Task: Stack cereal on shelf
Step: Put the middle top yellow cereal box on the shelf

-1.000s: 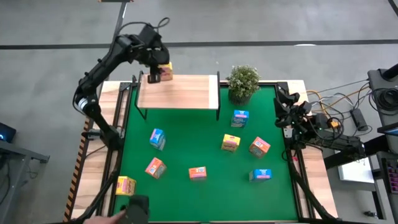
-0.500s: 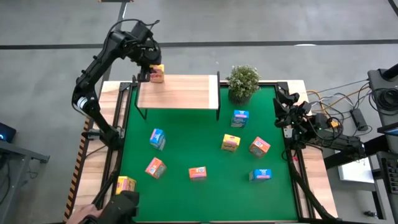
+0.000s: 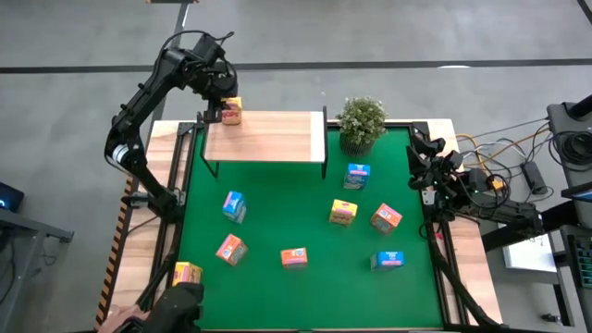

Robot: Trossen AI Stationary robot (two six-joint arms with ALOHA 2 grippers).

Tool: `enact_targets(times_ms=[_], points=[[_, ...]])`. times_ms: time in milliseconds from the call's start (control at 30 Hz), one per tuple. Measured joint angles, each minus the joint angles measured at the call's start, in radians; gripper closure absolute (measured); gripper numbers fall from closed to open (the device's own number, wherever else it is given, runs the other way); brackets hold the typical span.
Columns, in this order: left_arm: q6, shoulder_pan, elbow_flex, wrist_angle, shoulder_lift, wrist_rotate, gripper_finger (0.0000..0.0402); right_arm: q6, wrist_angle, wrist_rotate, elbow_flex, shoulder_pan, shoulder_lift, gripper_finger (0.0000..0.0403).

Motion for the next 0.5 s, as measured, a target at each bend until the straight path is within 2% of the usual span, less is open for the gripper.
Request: enact_targets(times_ms=[300,500], points=[[-0.030,0.000,-0.015,0.014,-0.032,-0.004,0.0284,0.002,0.002,0.000,0.000,0.000,0.000,0.0179],[-0.028,-0.001,-0.054,0.032,-0.052,-0.006,0.0258,0.003,0.003,0.000,0.000,0.000,0.000,0.0179]])
